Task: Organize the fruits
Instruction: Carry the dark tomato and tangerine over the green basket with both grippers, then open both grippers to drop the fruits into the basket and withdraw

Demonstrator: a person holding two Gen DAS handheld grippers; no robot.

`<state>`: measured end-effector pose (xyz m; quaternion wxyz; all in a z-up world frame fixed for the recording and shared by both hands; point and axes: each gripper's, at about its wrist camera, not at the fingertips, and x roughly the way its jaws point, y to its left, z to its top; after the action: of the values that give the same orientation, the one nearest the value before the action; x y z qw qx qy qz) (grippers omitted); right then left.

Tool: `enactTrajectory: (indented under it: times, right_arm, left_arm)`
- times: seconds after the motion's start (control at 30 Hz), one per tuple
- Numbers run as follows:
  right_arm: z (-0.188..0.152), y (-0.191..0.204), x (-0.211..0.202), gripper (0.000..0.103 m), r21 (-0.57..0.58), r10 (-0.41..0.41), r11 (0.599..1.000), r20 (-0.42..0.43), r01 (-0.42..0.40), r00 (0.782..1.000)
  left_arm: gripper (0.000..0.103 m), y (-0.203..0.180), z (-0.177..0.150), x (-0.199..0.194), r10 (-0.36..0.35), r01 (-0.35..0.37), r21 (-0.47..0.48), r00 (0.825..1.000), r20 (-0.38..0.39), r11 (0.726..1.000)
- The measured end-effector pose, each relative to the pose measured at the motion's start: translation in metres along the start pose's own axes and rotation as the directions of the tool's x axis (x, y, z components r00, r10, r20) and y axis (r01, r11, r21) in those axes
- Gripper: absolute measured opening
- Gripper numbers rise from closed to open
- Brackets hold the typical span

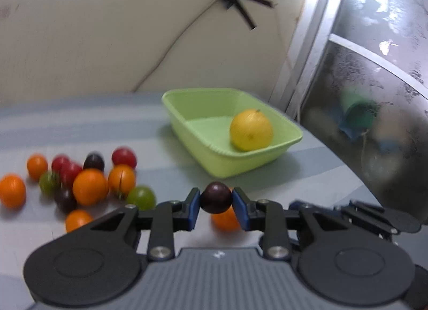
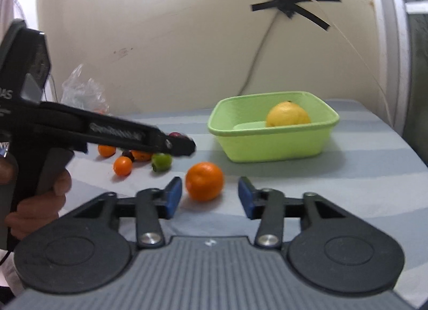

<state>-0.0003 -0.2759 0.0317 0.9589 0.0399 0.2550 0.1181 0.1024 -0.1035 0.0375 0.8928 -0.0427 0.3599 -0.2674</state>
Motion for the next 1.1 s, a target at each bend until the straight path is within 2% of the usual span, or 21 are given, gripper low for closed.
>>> enactTrajectory:
  times: [0.23,0.33,0.37,0.4,0.47,0.57,0.63,0.73,0.8,0.87,1.1]
  right_arm:
    - [0.016,0.01,0.05,0.054,-0.113,-0.033,0.993,-0.101,0.022,0.994]
    - [0.017,0.009,0.071,0.054,-0.123,-0.031,0.992,-0.151,0.013,0.988]
    - [0.018,0.007,0.078,0.046,-0.12,-0.022,0.993,-0.177,0.001,0.984]
    - [0.017,0.007,0.079,0.044,-0.118,-0.03,0.993,-0.18,0.008,0.983]
    - [0.018,0.008,0.069,0.044,-0.114,-0.022,0.993,-0.165,0.004,0.986]
    - [0.02,0.008,0.045,0.044,-0.116,-0.02,0.993,-0.068,0.012,0.998]
    - [0.025,0.011,0.03,0.044,-0.151,-0.077,0.985,0.042,0.082,0.996]
    - [0.035,0.005,0.025,0.044,-0.148,-0.174,0.969,0.159,0.198,0.972]
    - [0.04,-0.007,0.034,0.044,-0.114,-0.204,0.968,0.17,0.224,0.964]
    - [0.041,-0.014,0.046,0.044,-0.092,-0.223,0.967,0.144,0.237,0.964]
    - [0.031,-0.022,0.063,0.046,-0.075,-0.211,0.972,0.129,0.222,0.969]
  left_arm:
    - [0.027,0.014,0.0,-0.004,0.037,-0.036,-0.008,0.999,0.018,0.999]
    - [0.027,0.016,0.0,-0.006,0.044,-0.043,-0.014,0.999,0.022,0.999]
    - [0.027,0.016,0.001,-0.008,0.042,-0.042,-0.014,0.999,0.023,0.999]
    - [0.027,0.015,0.002,-0.009,0.037,-0.037,-0.013,0.999,0.026,0.999]
    - [0.027,0.013,0.008,-0.012,0.024,-0.024,0.003,0.999,0.041,1.0]
    - [0.027,0.004,0.026,-0.01,0.015,-0.017,0.035,0.997,0.072,0.999]
    - [0.028,-0.004,0.041,-0.003,0.004,-0.009,0.049,0.996,0.089,0.999]
    - [0.028,-0.015,0.059,0.016,-0.006,-0.001,0.068,0.995,0.1,0.998]
    - [0.028,-0.017,0.068,0.035,-0.006,0.0,0.068,0.997,0.081,0.998]
    - [0.028,-0.017,0.071,0.053,0.004,-0.007,0.062,0.999,0.053,0.998]
    - [0.03,-0.012,0.067,0.078,0.008,-0.008,0.04,1.0,0.01,0.999]
